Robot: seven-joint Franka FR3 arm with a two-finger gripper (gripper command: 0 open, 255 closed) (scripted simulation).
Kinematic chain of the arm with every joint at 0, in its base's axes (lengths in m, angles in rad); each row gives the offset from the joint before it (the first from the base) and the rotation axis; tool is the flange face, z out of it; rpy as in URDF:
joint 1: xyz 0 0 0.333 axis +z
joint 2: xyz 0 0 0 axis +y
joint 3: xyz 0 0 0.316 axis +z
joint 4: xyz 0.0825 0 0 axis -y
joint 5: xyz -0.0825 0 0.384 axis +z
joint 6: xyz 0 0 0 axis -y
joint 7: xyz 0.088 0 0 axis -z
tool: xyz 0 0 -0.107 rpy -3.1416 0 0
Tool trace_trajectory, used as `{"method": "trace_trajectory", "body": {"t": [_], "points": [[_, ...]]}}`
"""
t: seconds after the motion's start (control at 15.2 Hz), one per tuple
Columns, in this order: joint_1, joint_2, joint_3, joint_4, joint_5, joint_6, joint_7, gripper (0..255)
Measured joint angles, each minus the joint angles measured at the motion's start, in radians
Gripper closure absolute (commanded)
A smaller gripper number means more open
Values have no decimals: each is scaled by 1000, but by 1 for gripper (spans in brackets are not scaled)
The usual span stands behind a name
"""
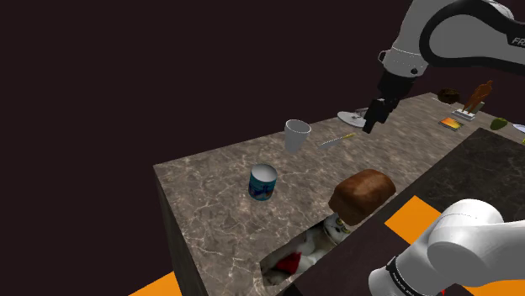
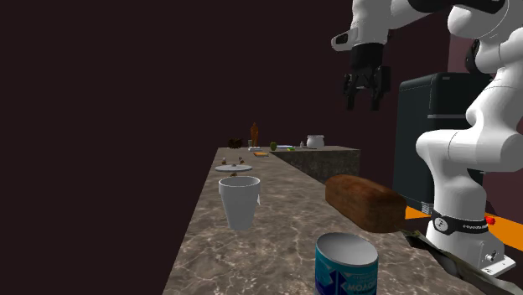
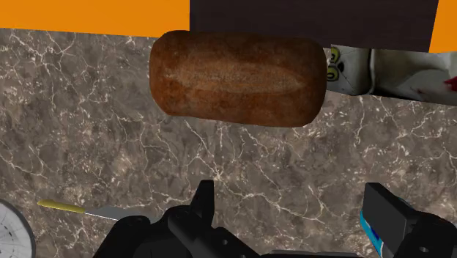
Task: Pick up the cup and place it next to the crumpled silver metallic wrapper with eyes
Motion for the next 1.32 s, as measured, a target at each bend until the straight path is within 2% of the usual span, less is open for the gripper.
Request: {"method": "trace_trajectory", "body": {"t": [0.13, 0.66, 1.32], "points": [[0, 14, -3, 1, 0, 13, -2, 0], [5, 258, -38, 50, 6, 214, -20, 0], [11, 629, -74, 241, 47, 402, -67, 0]]}}
